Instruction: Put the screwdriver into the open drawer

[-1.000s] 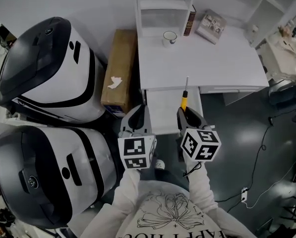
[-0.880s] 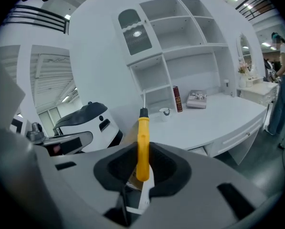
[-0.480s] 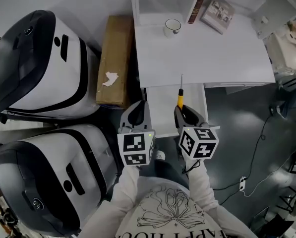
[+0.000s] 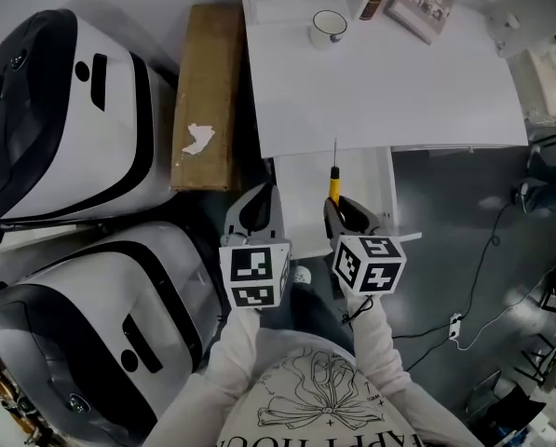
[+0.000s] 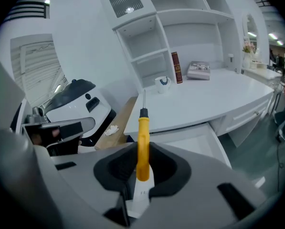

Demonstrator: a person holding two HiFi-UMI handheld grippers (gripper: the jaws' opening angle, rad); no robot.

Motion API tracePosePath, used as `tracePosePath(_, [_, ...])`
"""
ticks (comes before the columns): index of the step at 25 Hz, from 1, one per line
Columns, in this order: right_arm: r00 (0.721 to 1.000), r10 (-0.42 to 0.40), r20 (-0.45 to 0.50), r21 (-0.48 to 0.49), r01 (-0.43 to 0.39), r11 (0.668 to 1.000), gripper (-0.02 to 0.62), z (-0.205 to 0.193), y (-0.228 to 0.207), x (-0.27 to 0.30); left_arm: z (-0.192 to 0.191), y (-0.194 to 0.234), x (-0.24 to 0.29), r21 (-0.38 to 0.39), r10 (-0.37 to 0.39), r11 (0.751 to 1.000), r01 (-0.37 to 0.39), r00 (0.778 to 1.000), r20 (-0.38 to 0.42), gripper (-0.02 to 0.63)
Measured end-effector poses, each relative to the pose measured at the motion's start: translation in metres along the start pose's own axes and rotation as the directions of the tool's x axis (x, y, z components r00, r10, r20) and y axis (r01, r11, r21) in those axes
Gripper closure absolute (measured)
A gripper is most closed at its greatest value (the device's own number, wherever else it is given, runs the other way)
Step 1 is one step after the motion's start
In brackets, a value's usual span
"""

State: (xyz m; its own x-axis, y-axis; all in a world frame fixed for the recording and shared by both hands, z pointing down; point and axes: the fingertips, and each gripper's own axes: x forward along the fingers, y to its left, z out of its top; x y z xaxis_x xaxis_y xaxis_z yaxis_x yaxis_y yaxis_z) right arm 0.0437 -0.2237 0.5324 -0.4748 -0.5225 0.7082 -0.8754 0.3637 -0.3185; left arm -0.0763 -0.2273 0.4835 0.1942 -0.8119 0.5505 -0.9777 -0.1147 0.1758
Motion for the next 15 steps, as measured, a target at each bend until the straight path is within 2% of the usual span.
tracePosePath(10, [0.992, -0.020, -0.124, 0.048, 0.026, 0.999, 0.526, -0.047, -0.017, 0.035, -0.028, 0.002, 0.026, -0.013, -0.025, 1.000, 0.024, 0.997, -0.069, 0.600])
tracePosePath(15, [0.982, -0.023, -0.187, 0.043, 0.031, 0.999, 0.526, -0.068, -0.022, 0.048, -0.040, 0.004, 0.036, -0.020, -0.026, 1.000, 0.024, 0.995, -0.097, 0.600])
